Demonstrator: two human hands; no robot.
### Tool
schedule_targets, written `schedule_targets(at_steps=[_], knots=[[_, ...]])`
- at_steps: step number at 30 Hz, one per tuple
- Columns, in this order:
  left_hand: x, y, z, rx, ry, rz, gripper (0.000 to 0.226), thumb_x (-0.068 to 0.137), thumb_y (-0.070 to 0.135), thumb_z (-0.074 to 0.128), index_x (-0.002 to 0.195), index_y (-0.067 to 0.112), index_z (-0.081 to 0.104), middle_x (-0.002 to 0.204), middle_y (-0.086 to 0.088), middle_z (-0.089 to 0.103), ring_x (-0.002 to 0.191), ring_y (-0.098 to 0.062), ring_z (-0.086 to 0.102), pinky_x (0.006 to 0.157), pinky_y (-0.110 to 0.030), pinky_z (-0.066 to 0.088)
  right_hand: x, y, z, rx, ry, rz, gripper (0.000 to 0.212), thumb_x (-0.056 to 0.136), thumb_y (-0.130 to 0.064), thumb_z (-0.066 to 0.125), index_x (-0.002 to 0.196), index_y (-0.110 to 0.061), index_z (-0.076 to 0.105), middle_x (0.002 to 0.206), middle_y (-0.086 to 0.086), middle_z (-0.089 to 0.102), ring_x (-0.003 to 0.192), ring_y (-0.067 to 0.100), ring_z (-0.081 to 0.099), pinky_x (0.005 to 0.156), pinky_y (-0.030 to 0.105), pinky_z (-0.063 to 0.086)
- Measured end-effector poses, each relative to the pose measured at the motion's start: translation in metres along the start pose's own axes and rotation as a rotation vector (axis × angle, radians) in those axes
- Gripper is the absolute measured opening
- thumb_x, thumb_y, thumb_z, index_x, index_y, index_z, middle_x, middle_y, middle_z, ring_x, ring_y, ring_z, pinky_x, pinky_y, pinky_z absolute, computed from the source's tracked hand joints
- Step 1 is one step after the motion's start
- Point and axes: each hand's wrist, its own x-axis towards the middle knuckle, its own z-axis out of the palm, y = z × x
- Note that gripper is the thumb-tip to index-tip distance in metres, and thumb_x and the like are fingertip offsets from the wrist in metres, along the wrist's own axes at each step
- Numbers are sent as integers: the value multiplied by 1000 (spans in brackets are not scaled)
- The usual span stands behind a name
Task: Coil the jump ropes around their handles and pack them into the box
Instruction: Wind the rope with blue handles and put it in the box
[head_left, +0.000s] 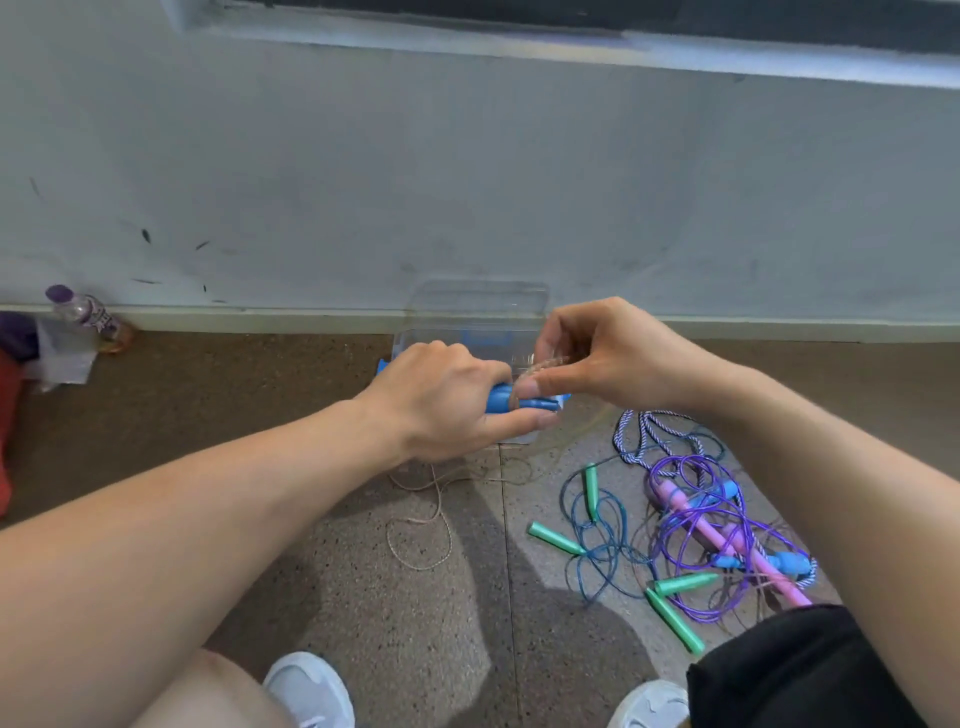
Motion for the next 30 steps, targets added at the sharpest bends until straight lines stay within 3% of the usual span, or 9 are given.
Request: schedule_targets(at_steps=[4,9,12,15,19,23,25,27,30], knots=[[-1,7,-7,-281,167,107,53,91,74,21,63,31,36,52,-1,48,51,-25,43,52,-36,38,1,21,-12,337,-93,51,27,79,-33,77,92,-9,76,76,13,53,68,23,36,59,30,29],[10,2,-6,-475,258,-272,62,94,61,19,58,19,46,57,-5,55,63,-33,54,60,-40,43,9,31,16,410,35,129,16,94,-21,66,102,-28,78,67,-5,58,58,11,38,55,25,32],[15,-13,8,-353,137,-547,69,100,57,21,58,12,51,63,-7,59,71,-38,57,63,-39,42,4,18,40,-122,-9,114,31,100,-30,58,130,-28,65,76,-10,71,55,10,53,57,24,46],[13,-21,20,-193,-41,-637,72,99,59,18,76,11,67,84,-13,67,81,-37,59,69,-37,40,-14,-3,56,-511,-97,23,27,101,-35,50,106,-24,74,85,0,75,76,19,67,71,30,52],[7,-15,25,-170,-195,-472,71,97,58,16,79,11,65,98,-19,68,88,-37,58,73,-39,41,-18,-18,43,-573,43,-193,17,95,-34,56,88,-24,67,80,-9,67,76,15,61,70,32,48],[4,-12,16,-181,-259,-210,96,73,66,-9,109,13,63,91,-11,59,99,-37,57,71,-40,34,-1,-2,13,-199,168,-115,9,93,-27,67,86,-22,71,79,-8,65,72,5,56,71,28,45],[4,-10,9,-223,-267,-159,87,81,61,-6,113,12,58,94,-7,60,101,-33,55,77,-41,38,2,5,7,6,130,-47,10,91,-27,72,88,-18,75,80,-1,71,74,4,58,76,30,47],[2,-2,0,-339,-252,-137,59,95,45,4,99,17,57,84,4,54,93,-26,53,85,-44,41,1,6,5,161,85,-13,11,89,-25,74,89,-14,77,82,0,73,75,4,60,75,25,49],[2,6,-13,-450,-201,-131,59,95,39,10,73,19,61,72,1,50,76,-17,50,85,-45,43,4,11,3,331,65,70,12,82,-24,79,88,-14,78,74,-4,69,68,4,55,65,22,40]])
